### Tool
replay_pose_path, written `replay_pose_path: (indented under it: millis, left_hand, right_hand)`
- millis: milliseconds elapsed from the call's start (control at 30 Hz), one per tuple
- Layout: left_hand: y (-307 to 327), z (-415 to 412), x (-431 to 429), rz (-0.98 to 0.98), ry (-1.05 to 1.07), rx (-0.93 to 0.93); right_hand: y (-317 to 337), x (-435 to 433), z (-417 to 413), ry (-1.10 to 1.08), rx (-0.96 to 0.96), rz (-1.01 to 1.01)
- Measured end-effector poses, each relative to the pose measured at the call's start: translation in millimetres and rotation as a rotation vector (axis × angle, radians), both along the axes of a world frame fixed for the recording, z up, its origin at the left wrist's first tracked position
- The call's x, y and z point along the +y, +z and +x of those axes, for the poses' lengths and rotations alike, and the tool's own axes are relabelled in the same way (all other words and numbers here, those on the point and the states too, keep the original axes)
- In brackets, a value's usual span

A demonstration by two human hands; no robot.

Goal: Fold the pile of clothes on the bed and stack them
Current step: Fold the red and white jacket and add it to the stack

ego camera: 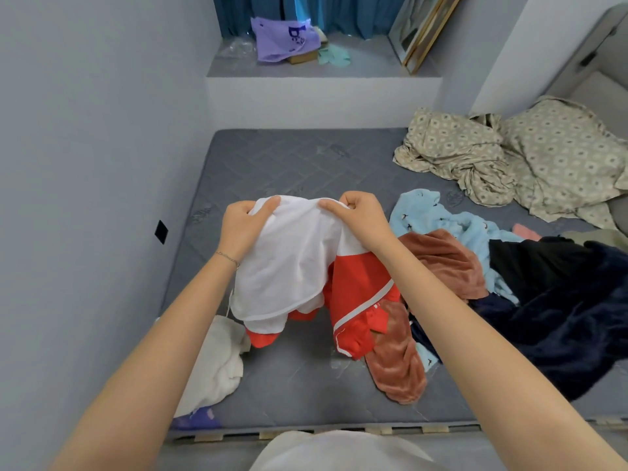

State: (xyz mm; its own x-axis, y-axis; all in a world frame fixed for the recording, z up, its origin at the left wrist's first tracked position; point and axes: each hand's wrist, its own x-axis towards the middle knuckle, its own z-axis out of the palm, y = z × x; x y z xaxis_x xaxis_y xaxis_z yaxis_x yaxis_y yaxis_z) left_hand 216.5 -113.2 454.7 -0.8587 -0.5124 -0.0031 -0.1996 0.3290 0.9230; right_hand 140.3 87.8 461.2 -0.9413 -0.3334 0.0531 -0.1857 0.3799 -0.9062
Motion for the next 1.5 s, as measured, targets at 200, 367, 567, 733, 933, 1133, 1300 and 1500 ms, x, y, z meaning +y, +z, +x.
replay_pose_path:
  millis: [200, 367, 567, 733, 933, 1133, 1300, 1500]
  left_hand:
    - [-37, -3, -26, -0.111, -0.223, -0.139]
    - [-92, 2, -20, -0.113, -0.292, -0.180]
    - [-193, 15, -8, -0.031, -0.269, -0.324]
    - [-274, 28, 0, 0.033, -0.118, -0.455]
    - [-332, 32, 5, -0.107, -0.071, -0.721]
    - [-354, 25, 38, -0.397, -0.168, -0.568]
    - [-395, 20, 76, -0.549, -0.529, -0.584]
    - [-420, 15, 99, -0.677, -0.570, -0.697]
  right_hand:
    - [-34, -7, 8, -0.044, -0.049, 0.153]
    - [-85, 5, 15, -0.067, -0.076, 0.261]
    - [-182, 10, 28, -0.034, -0.201, 0.361]
    - [-259, 11, 35, -0.007, -0.351, 0.321]
    - [-317, 40, 33, -0.040, -0.478, 0.305]
    - [-357, 79, 35, -0.096, -0.450, 0.349]
    - [-399, 98, 42, -0.085, -0.556, 0.343]
    - [-430, 96, 45, -0.018, -0.752, 0.258]
